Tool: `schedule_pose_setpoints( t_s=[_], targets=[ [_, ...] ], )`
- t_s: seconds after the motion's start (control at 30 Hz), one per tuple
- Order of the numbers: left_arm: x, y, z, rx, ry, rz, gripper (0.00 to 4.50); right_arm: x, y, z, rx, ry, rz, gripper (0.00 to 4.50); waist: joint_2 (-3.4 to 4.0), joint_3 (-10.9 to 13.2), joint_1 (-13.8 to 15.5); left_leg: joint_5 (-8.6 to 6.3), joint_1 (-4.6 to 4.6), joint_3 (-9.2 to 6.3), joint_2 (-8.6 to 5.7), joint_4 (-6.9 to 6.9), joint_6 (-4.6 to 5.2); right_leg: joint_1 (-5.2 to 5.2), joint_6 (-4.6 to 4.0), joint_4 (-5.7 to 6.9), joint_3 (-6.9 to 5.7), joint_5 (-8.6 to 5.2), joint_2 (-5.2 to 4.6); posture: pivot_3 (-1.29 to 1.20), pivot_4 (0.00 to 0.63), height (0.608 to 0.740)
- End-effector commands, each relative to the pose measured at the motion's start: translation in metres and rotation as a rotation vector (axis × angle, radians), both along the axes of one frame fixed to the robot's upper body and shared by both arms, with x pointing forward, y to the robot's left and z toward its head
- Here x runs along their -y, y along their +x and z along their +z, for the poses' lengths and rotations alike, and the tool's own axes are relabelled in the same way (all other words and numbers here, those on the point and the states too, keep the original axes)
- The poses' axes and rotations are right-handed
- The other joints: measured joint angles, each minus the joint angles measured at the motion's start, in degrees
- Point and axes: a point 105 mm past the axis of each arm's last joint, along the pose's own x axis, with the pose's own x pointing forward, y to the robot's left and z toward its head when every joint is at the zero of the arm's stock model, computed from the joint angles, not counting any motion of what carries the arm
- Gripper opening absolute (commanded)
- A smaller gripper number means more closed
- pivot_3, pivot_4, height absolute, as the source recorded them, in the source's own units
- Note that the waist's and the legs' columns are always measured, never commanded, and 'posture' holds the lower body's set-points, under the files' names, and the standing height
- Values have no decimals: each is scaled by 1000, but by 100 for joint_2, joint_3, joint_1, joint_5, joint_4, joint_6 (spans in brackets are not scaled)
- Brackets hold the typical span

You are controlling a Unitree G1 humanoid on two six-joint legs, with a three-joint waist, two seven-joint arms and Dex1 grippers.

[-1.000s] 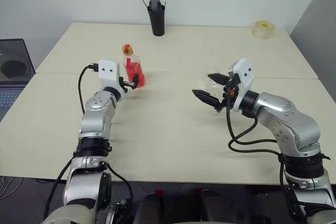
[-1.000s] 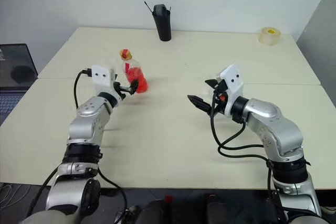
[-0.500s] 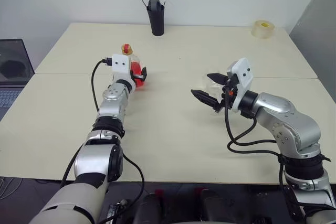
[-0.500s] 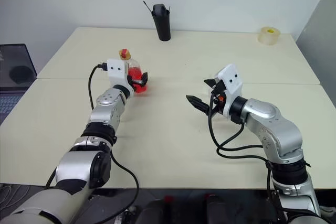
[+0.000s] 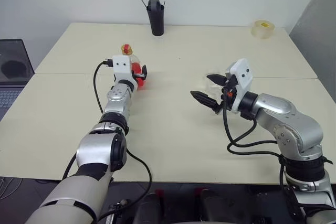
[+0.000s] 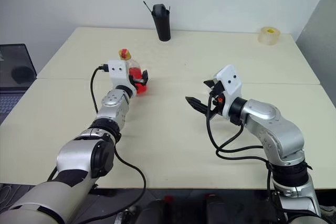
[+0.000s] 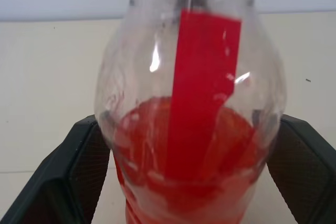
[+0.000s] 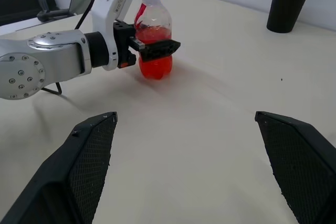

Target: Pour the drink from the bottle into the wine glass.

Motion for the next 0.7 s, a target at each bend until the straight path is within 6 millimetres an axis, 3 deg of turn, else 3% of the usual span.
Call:
schedule_pose_setpoints(
  t_s=[0.03, 0.13, 0.23, 0.33, 0.43, 0.57, 0.7],
  targets=[
    [-2, 3, 18, 56, -2, 11, 3580, -1, -7, 14, 56, 5, 22, 4500, 0, 0, 0, 0, 0, 0, 0, 0, 0, 0, 0, 0, 0, 0, 0, 0, 150, 740],
    [-4, 3, 18, 55, 14, 16, 2710, -1, -7, 14, 56, 6, 18, 4500, 0, 0, 0, 0, 0, 0, 1, 0, -1, 0, 0, 0, 0, 0, 0, 0, 150, 740],
    [-3, 2, 20, 65, 20, -1, 2260, -4, -7, 15, 56, 14, 19, 4500, 0, 0, 0, 0, 0, 0, 0, 0, -1, 0, 0, 1, 0, 0, 0, 0, 150, 740],
    [-3, 2, 20, 68, 15, -19, 2122, -5, -6, 15, 55, 21, 19, 4500, 0, 0, 0, 1, 0, 0, 0, 0, -2, 0, 0, 1, 0, 0, 0, 0, 150, 740],
    [13, 1, 24, 87, 44, -147, 2075, -2, -5, 19, 54, 33, 15, 4500, 0, 0, 2, 8, 0, 0, -1, 0, -15, 0, 0, 1, 0, 0, 0, 0, 150, 740],
    [52, -7, 33, 97, 97, -448, 2065, 4, -7, 41, 75, 43, 29, 4500, 0, 0, 1, 10, -1, 1, -9, 0, -18, 0, 0, 1, -2, 0, 0, 0, 150, 740],
    [78, -27, 46, 119, 159, -751, 2055, 1, -16, 61, 92, 49, 68, 4500, 0, 1, -5, 11, -8, 0, -9, 1, -19, -3, 0, -4, -5, 0, 3, 0, 150, 740]
  ],
)
